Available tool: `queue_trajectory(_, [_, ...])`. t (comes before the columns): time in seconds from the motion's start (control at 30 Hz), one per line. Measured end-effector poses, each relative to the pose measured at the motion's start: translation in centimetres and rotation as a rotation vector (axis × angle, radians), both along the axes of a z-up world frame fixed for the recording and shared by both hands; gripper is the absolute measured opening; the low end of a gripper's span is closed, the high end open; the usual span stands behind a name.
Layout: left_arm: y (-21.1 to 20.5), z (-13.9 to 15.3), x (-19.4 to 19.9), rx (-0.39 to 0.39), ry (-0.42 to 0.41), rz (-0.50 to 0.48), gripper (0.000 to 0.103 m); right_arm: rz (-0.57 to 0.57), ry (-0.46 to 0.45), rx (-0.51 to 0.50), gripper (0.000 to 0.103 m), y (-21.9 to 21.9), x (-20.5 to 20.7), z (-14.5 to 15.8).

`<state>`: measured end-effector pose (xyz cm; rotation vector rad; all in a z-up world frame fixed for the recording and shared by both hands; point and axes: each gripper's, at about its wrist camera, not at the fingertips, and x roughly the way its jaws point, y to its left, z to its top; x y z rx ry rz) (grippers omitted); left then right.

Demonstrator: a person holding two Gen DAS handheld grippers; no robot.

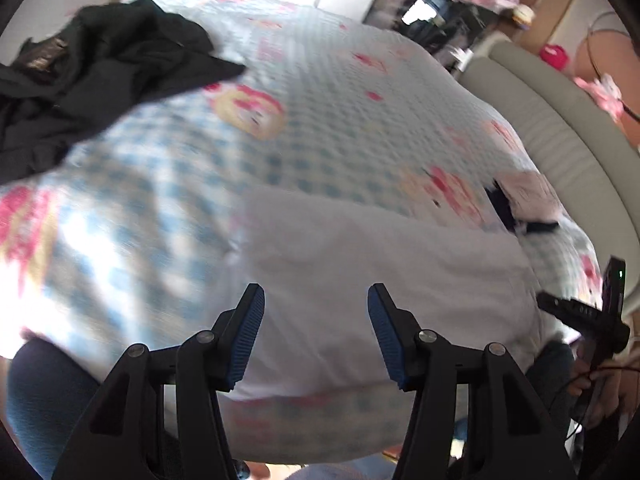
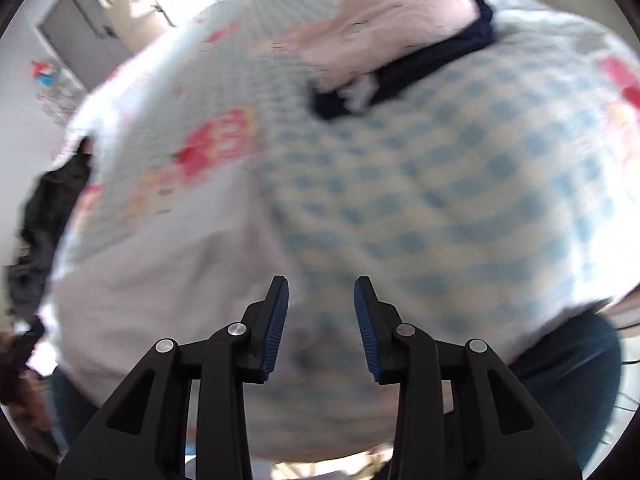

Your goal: Fold clothes

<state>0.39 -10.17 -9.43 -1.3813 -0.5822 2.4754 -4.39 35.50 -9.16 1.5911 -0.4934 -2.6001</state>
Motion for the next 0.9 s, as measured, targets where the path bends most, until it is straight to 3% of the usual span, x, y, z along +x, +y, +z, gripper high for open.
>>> queue_trajectory(0.07, [0.6, -1.1, 0.2, 0.086, -0.025, -0.011, 0.056, 0.058, -0.011, -0.009, 0.038, -1.4, 0.1, -0.7])
queue_trajectory(0.17, [0.6, -1.7, 0.0, 0.027, -0.062, 0.030, 0.056, 0.053, -0.086, 0.141, 0.040, -2.1, 0.1, -2.5])
queue_trajectory(0.2, [0.4, -1.8, -0.1, 0.000, -0.075, 0.045, 0.055, 0.037, -0.092, 0.149, 0.044, -1.7, 0.3, -2.8])
queue_trajectory(0.4, [0.5, 0.3, 0.5, -0.003, 0.013, 0.001, 0.055, -0.002, -0.041, 0.124, 0.048, -0.1, 1.5, -1.3])
queue_trajectory(0.6, [2.9, 0.6, 0.4, 0.041, 0.057, -0.084, 0.055, 0.094, -0.048, -0.033, 0.059, -1.5, 0.6, -1.7])
queue_trajectory(0.67, [3.3, -0.4, -0.3, 0.014, 0.009, -0.073, 0.055, 0.113, -0.077, -0.003, 0.059, -2.3, 0.7, -2.5])
queue_trajectory(0.73, [2.8, -1.4, -0.7, -0.084, -0.042, -0.039, 0.055, 0.106, -0.098, 0.039, 0.059, -2.5, 0.7, -3.0])
queue_trajectory(0.8, [1.6, -1.4, -0.4, -0.132, -0.046, 0.000, 0.044, 0.088, -0.092, 0.060, 0.060, -2.0, 1.2, -2.8])
queue_trajectory(0.9, [0.7, -0.3, 0.1, -0.172, -0.012, 0.068, 0.046, 0.092, -0.068, 0.136, 0.060, -1.8, 2.2, -1.6])
